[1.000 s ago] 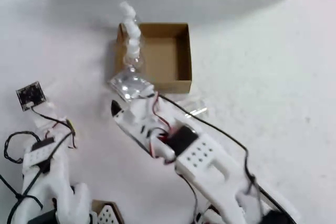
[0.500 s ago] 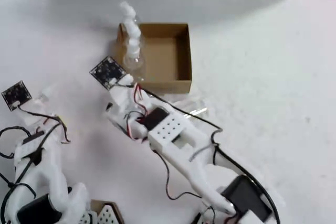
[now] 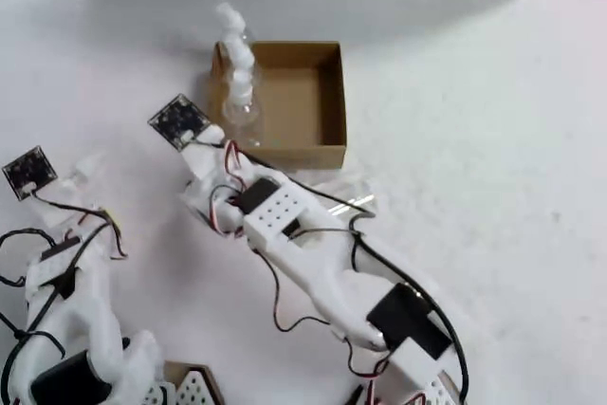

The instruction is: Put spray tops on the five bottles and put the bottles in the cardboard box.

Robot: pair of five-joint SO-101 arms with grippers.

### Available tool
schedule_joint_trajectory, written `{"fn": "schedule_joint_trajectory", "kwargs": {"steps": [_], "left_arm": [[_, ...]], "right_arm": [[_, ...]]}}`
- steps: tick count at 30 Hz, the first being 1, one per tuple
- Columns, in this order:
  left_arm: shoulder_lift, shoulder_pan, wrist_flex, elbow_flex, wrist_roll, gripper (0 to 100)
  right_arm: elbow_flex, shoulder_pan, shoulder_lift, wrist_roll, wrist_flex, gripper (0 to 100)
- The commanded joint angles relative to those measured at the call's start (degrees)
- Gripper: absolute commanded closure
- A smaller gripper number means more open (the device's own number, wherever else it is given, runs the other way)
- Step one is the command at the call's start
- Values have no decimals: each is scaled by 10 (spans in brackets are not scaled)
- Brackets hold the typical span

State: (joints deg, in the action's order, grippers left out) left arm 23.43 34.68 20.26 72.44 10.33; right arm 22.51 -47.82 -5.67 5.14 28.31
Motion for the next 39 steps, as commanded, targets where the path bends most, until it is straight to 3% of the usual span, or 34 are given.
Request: {"fn": "schedule_joint_trajectory", "kwargs": {"steps": [1, 12, 19, 33, 39], "left_arm": [[1, 6, -12, -31, 7, 932], [1, 6, -12, -31, 7, 932], [1, 6, -12, -31, 7, 932], [1, 6, -12, -31, 6, 932], [1, 6, -12, -31, 6, 932]], "right_arm": [[-52, 7, -7, 5, -12, 943], [-53, 22, -79, 5, -105, 943], [-55, 29, -103, 5, -98, 946], [-53, 32, 4, 5, 179, 947], [-53, 82, 22, 6, 293, 947]]}}
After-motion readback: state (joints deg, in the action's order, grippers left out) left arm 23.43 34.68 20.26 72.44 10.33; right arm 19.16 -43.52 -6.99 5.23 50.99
